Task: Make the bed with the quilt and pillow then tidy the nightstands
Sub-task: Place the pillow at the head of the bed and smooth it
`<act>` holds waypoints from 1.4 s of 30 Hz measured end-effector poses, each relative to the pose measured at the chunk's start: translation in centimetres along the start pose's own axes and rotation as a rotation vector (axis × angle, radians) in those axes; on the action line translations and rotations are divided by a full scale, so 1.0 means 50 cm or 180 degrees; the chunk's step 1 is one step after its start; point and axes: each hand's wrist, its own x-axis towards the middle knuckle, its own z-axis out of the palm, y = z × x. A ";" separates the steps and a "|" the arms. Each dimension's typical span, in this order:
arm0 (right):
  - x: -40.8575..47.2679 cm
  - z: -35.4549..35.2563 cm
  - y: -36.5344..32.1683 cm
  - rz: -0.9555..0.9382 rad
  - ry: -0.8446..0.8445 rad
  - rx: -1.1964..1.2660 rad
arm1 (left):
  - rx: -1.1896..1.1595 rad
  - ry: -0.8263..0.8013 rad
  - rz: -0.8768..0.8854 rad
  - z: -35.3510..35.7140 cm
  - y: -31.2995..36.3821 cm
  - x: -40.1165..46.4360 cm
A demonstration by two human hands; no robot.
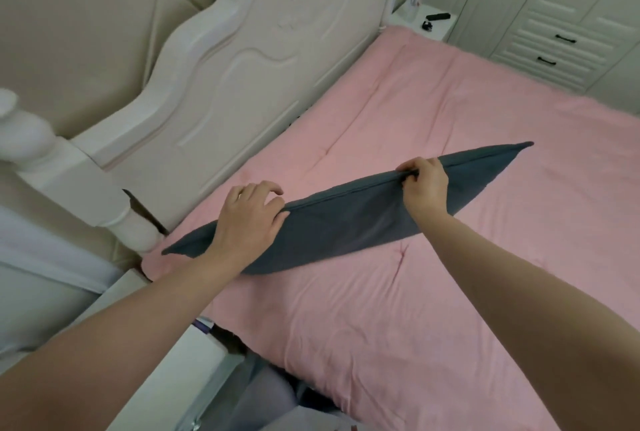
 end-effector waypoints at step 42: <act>0.128 0.786 0.098 0.3659 -0.1404 0.1994 | -0.3712 0.0471 -0.5905 0.611 -0.289 -0.062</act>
